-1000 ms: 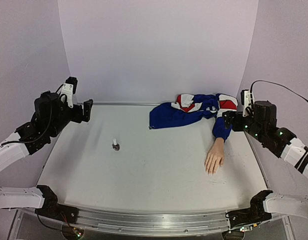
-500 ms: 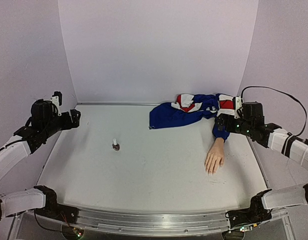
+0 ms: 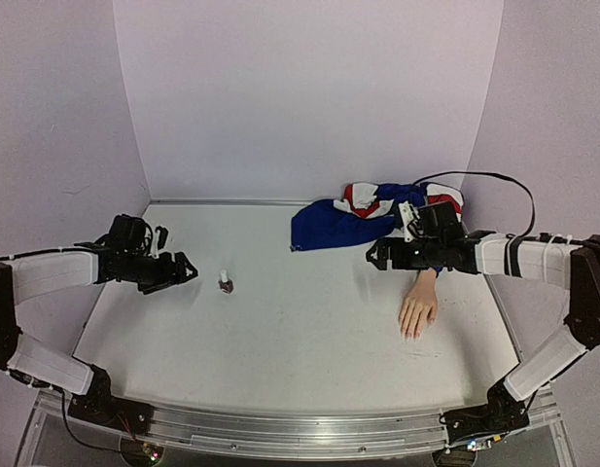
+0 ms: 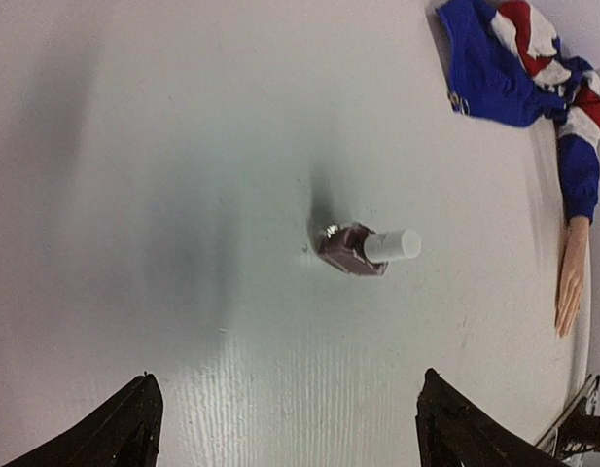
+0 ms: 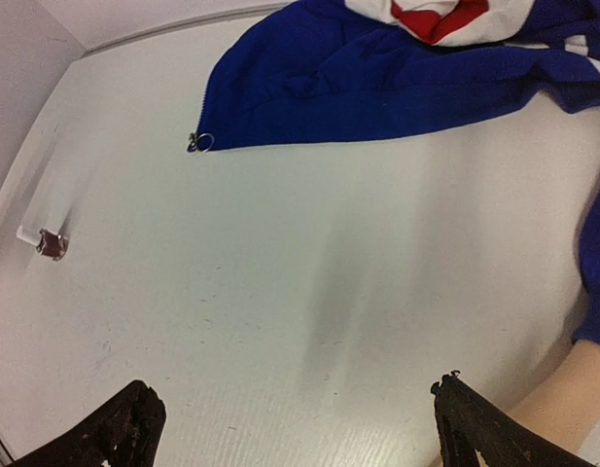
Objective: Paint the nails
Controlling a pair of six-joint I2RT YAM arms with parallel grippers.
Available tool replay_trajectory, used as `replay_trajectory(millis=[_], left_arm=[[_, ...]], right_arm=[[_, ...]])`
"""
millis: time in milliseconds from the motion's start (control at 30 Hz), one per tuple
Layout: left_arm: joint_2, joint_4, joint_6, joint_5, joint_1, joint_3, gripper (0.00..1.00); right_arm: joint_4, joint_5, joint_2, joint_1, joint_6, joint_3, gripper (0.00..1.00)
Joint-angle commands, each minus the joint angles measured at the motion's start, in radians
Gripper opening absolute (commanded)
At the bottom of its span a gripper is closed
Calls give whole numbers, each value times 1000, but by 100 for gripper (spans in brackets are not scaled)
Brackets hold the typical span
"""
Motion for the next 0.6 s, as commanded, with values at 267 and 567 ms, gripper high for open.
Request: replay_trajectory(millis=[267,567], left_arm=[[288,24,44,43,-166,211,75],[458,-57,132,-129,-248,393,61]], right_arm=[[35,-12,40,71,5,91,98],[39,-3,28,75,12,76,98]])
